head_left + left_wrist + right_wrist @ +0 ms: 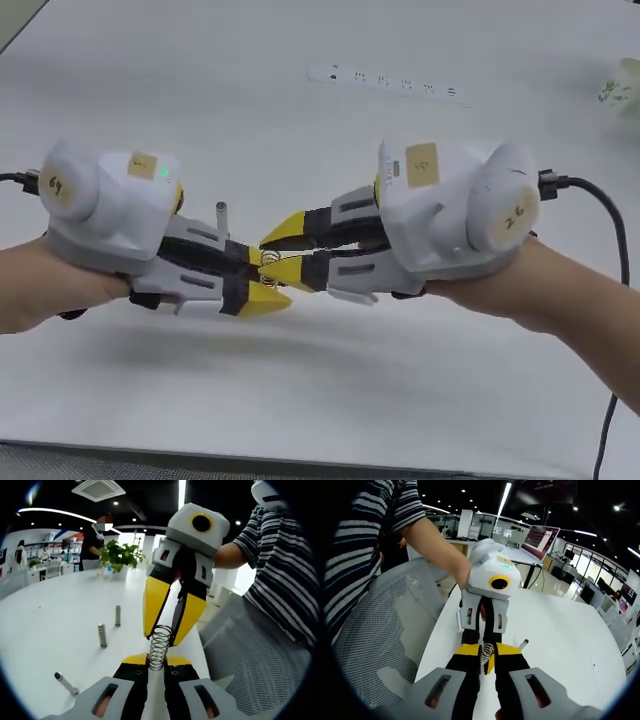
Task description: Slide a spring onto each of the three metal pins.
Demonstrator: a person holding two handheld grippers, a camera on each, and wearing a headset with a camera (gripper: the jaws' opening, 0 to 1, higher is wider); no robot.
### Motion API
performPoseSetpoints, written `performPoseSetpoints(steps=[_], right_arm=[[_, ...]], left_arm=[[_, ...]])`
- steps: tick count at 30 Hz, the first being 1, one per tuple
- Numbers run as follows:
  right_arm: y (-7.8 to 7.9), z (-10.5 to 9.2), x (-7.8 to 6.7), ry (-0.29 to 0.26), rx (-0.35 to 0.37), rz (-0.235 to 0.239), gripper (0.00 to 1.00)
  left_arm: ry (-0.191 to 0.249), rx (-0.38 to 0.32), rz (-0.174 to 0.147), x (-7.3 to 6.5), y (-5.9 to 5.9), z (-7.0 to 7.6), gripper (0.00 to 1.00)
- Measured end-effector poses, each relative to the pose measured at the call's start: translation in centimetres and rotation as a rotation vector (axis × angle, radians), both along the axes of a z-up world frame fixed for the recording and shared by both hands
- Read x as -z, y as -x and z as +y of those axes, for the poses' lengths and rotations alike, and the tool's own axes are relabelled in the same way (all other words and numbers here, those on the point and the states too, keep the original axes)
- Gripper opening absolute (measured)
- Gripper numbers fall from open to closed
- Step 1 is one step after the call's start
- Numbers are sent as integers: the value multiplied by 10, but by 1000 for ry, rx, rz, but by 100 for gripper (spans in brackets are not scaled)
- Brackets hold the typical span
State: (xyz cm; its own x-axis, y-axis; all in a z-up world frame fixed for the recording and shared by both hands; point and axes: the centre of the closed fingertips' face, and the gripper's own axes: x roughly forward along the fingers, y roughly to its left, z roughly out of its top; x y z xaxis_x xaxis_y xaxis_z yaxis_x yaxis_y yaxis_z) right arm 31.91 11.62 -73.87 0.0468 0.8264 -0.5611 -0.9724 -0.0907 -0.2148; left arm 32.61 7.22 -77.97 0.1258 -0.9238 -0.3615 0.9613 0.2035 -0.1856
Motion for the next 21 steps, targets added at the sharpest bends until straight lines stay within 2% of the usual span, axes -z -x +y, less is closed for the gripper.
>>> performPoseSetpoints(steps=[4, 10, 21], right_arm=[[2, 1, -1, 5, -22, -25, 7], [3, 2, -1, 14, -30, -35, 7], [0, -1, 1, 34, -22, -60, 7]], left_arm=[[-1, 3, -7, 0, 0, -1, 3], [8, -4, 1, -3, -1, -2, 5], [6, -59, 13, -2, -6, 7, 14]])
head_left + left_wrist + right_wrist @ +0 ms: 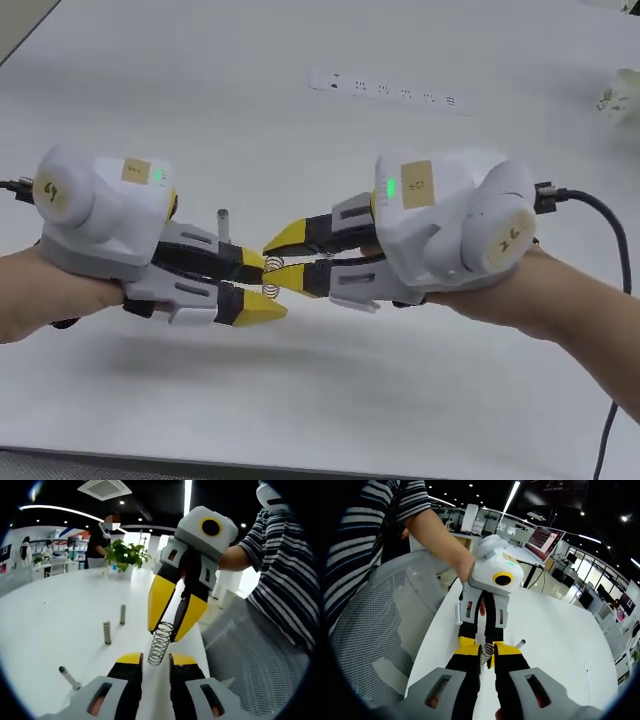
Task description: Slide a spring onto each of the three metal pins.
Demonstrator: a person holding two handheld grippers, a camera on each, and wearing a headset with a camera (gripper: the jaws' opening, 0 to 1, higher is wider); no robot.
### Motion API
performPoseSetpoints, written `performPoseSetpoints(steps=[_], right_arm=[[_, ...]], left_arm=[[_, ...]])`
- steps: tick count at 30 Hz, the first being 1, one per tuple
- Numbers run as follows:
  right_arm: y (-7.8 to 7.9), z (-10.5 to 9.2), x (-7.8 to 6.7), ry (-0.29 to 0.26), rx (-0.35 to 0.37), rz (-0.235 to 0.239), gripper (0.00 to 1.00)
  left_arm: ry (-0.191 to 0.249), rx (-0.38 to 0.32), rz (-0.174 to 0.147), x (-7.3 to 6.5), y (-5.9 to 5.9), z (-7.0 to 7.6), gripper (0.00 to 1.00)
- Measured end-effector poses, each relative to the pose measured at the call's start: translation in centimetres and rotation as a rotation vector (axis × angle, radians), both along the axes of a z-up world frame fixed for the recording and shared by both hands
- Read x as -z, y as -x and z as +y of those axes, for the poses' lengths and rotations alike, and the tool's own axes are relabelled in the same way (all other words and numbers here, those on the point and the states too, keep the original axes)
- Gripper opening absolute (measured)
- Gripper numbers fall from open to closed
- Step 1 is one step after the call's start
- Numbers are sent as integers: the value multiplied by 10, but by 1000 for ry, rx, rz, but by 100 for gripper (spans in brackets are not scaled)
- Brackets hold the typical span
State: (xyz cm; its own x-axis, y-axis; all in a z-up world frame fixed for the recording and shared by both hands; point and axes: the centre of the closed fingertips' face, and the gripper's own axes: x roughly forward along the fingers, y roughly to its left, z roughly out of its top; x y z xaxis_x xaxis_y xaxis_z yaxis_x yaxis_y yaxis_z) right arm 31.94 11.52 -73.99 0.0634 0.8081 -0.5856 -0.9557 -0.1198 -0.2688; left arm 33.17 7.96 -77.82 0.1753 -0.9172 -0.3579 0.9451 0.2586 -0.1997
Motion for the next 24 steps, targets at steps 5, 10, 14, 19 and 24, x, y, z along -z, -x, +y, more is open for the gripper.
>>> performPoseSetpoints(steps=[5, 10, 14, 19, 24], right_arm=[[-1, -1, 1, 4, -1, -9, 7], [-2, -3, 3, 11, 5, -11, 7], [-3, -4, 5, 14, 11, -12, 7], [-3, -6, 8, 19, 17, -15, 7], [-8, -8, 6, 11, 40, -27, 7]], left_arm=[[0, -25, 7, 0, -2, 6, 18], [-12, -46, 24, 4, 1, 20, 20], [-18, -81, 20, 5, -1, 32, 24], [-23, -125, 13, 6, -5, 45, 34], [-34, -191, -27, 4, -13, 58, 59]])
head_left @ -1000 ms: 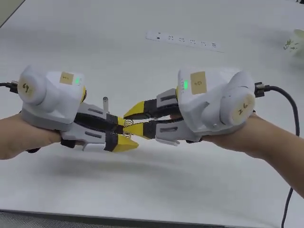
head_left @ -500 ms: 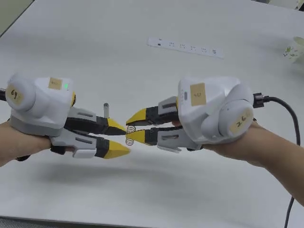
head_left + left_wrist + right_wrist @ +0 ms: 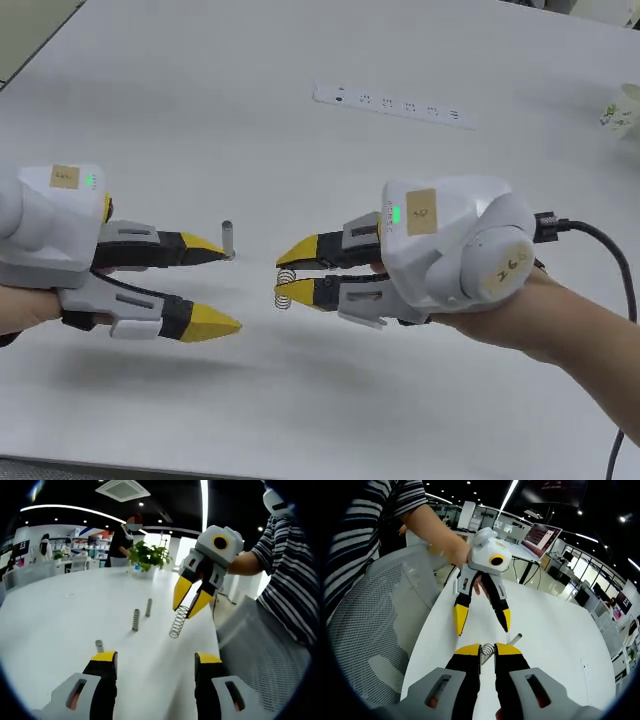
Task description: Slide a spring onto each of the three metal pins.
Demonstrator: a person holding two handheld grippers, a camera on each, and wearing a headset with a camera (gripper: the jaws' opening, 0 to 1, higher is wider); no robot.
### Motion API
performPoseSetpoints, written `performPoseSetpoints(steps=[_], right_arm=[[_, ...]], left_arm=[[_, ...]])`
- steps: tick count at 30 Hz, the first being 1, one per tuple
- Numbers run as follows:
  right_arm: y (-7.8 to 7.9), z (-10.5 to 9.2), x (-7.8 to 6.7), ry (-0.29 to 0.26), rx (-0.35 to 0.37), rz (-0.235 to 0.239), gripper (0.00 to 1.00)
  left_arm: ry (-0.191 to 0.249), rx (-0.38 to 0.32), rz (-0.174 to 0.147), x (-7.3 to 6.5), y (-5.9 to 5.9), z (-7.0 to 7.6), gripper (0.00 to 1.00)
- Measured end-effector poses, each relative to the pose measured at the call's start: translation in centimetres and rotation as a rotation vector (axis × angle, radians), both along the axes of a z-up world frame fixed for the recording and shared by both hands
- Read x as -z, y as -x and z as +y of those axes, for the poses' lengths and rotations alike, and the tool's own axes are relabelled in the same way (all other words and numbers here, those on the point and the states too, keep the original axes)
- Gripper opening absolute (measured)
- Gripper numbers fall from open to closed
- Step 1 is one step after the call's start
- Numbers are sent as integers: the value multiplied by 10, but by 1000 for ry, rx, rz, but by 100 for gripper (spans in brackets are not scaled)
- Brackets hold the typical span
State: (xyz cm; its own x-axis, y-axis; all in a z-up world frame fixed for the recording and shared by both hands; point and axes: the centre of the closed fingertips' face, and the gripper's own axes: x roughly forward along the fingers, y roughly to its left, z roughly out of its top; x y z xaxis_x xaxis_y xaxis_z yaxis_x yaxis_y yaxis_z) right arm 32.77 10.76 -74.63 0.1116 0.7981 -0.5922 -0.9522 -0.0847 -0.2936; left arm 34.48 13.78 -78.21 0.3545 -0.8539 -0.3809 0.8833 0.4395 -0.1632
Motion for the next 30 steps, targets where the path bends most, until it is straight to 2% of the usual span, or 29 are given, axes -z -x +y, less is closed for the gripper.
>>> performPoseSetpoints(steps=[3, 7, 9, 12, 15, 21, 30], right_arm=[[-2, -1, 0, -1, 8, -7, 7], [-3, -2, 1, -1, 15, -8, 7], [-2, -2, 2, 3, 14, -9, 7], [-2, -3, 2, 2, 17, -9, 7], [-4, -3, 3, 5, 22, -12, 7], [-7, -4, 4, 4, 32, -18, 7], [-7, -5, 15, 24, 35, -12, 7]], left_arm=[[-3, -31, 0, 1, -3, 6, 73], [9, -64, -6, -2, -6, 15, 79], [13, -76, -8, -2, -6, 18, 86], [36, -89, -17, -5, -6, 21, 92], [44, -101, -11, -4, -5, 25, 97], [38, -112, -3, 1, -2, 31, 98], [56, -147, -2, 3, 2, 39, 98]])
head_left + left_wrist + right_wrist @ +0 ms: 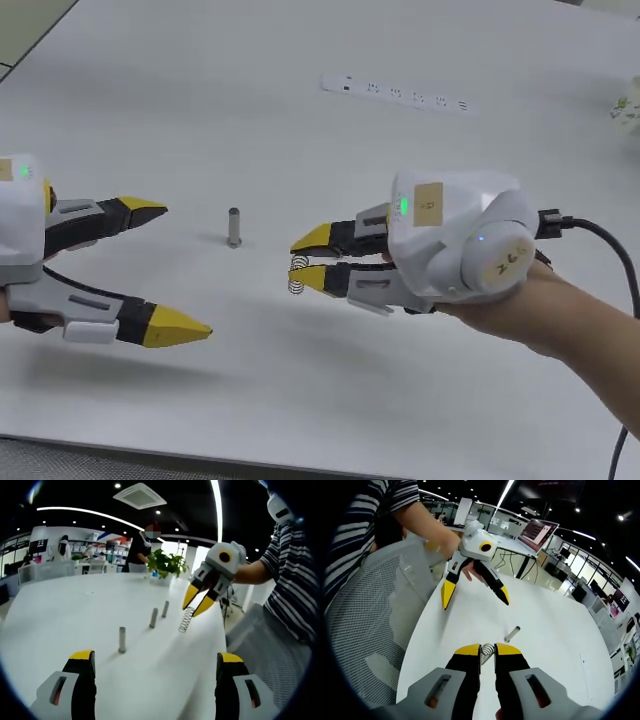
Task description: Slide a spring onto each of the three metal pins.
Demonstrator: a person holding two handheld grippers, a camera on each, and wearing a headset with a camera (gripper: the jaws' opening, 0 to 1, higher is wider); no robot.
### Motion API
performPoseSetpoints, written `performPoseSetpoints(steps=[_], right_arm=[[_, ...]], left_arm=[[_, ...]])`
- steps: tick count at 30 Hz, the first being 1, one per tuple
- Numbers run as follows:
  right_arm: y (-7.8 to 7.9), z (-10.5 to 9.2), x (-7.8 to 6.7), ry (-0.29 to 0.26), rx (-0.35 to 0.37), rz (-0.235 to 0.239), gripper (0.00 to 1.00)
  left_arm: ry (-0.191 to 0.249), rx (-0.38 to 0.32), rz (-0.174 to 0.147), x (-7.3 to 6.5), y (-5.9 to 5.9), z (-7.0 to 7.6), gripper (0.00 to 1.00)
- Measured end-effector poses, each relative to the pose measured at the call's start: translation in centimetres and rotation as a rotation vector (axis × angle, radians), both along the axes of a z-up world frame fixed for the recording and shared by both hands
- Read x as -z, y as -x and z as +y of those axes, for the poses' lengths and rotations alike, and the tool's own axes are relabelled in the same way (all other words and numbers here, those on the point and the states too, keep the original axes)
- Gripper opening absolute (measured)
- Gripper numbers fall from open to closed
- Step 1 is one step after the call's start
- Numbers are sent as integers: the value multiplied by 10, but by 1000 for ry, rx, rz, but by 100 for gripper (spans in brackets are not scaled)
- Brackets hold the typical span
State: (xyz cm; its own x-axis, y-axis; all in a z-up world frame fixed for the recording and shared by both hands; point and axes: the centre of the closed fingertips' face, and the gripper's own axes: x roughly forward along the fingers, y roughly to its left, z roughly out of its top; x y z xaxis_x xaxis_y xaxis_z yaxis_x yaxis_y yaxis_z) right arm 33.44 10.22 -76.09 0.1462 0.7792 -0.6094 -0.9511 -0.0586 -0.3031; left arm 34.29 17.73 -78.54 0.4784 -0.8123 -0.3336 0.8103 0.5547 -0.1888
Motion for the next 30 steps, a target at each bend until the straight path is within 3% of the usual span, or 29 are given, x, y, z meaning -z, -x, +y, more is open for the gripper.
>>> performPoseSetpoints(steps=[11, 23, 30], right_arm=[[-4, -1, 5, 7, 11, 16, 7], [-24, 9, 4, 0, 27, 21, 7], [-40, 26, -5, -26, 39, 5, 7]], left_arm=[[7, -29, 6, 1, 1, 10, 98], [4, -35, 8, 0, 0, 11, 98], [1, -35, 11, 1, 2, 11, 97]])
